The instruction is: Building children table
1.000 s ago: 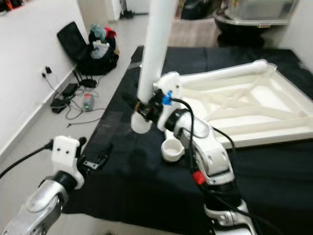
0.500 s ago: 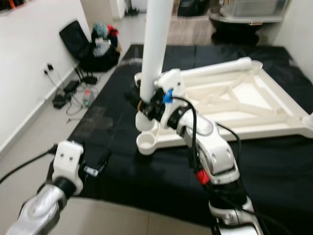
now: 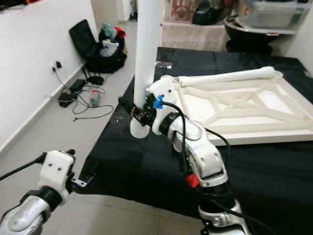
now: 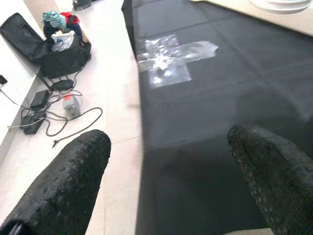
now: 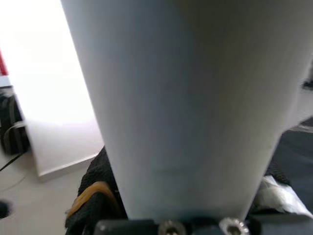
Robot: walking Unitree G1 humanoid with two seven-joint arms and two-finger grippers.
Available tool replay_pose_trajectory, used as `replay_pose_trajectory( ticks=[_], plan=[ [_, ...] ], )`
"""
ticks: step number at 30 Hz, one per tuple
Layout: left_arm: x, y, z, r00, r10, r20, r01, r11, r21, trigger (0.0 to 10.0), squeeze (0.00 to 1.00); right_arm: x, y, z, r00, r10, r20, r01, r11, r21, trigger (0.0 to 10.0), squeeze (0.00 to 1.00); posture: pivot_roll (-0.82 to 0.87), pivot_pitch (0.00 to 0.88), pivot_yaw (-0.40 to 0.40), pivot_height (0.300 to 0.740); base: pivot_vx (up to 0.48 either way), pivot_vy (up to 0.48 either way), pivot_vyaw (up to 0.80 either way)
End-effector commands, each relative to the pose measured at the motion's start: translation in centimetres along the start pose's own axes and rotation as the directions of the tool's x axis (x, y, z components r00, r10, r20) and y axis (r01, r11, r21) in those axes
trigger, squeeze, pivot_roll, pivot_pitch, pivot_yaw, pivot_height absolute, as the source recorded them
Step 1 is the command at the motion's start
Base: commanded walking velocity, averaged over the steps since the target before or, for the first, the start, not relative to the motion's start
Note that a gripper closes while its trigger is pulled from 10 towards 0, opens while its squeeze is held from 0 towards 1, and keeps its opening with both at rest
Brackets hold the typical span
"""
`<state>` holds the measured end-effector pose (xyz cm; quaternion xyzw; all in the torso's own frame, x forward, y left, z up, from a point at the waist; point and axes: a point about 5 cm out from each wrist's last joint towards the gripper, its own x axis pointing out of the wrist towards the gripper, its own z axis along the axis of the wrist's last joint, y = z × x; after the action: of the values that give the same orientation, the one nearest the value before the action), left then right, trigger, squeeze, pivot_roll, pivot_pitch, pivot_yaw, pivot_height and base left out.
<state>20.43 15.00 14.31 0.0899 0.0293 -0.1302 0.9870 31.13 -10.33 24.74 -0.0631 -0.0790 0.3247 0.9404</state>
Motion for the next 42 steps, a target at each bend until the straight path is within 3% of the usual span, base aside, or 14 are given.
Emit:
replay_pose_trajectory(
  ticks=[1,5,13,16,20,21,22,23,32,42],
  plan=[
    [0.0,0.3,-0.2,1.0,0.013,-0.013,-0.012,1.0,0.012,10.0,0.0,-0.1,-0.7,-0.1,0.998,-0.061,-0.004,0.061,0.998,0.004,10.0,0.0,0.0,0.152,0.03,0.74,0.0,0.0,0.0],
    [0.5,1.5,-0.3,0.999,0.046,-0.009,-0.046,0.999,0.023,10.0,0.0,0.1,-1.0,-0.2,0.995,-0.097,-0.015,0.098,0.994,0.043,10.0,0.0,0.0,0.158,0.03,0.74,0.0,0.0,-0.8],
    [0.6,1.0,0.0,0.999,0.013,0.036,-0.012,1.0,-0.015,10.0,0.0,0.8,-1.0,0.9,0.994,-0.097,0.04,0.093,0.992,0.089,10.0,0.0,0.0,0.177,0.031,0.74,0.0,0.0,-0.8],
    [0.3,0.6,0.2,0.998,-0.029,0.049,0.029,0.999,-0.014,10.0,0.0,0.9,-0.6,1.7,0.996,-0.016,0.084,0.008,0.996,0.094,10.0,0.0,0.0,0.187,0.032,0.74,0.0,0.0,-0.8],
    [-0.5,-0.7,0.8,0.984,-0.165,0.074,0.163,0.986,0.026,10.0,0.0,1.0,-0.4,3.2,0.988,0.059,0.142,-0.07,0.995,0.07,10.0,0.0,0.0,0.21,0.032,0.74,0.0,0.0,-0.8],
    [-0.9,-1.6,1.3,0.967,-0.238,0.091,0.236,0.971,0.033,10.0,0.0,1.2,-0.4,3.9,0.984,0.084,0.158,-0.093,0.995,0.048,10.0,0.0,0.01,0.218,0.03,0.74,0.0,0.0,0.0],
    [-1.0,-1.8,1.4,0.963,-0.252,0.094,0.25,0.968,0.031,8.0,0.0,1.2,-0.4,4.0,0.983,0.088,0.159,-0.096,0.994,0.043,10.0,0.0,0.01,0.218,0.03,0.74,0.0,0.0,0.0],
    [-1.3,-2.4,1.6,0.946,-0.301,0.119,0.3,0.953,0.032,0.0,0.0,1.3,-0.1,4.0,0.98,0.127,0.151,-0.132,0.991,0.025,10.0,0.0,0.01,0.23,0.03,0.74,0.0,0.0,0.0],
    [-1.4,-3.1,2.0,0.922,-0.356,0.151,0.353,0.934,0.049,0.0,0.0,1.6,0.4,3.7,0.971,0.223,0.09,-0.221,0.975,-0.031,10.0,0.0,0.01,0.256,0.024,0.74,0.0,0.0,0.0],
    [-1.7,-3.2,2.1,0.92,-0.353,0.17,0.346,0.936,0.069,0.0,0.0,1.5,-1.5,3.8,0.972,0.224,0.072,-0.223,0.974,-0.033,10.0,0.0,0.0,0.274,0.017,0.74,0.0,0.0,0.0]
  ],
)
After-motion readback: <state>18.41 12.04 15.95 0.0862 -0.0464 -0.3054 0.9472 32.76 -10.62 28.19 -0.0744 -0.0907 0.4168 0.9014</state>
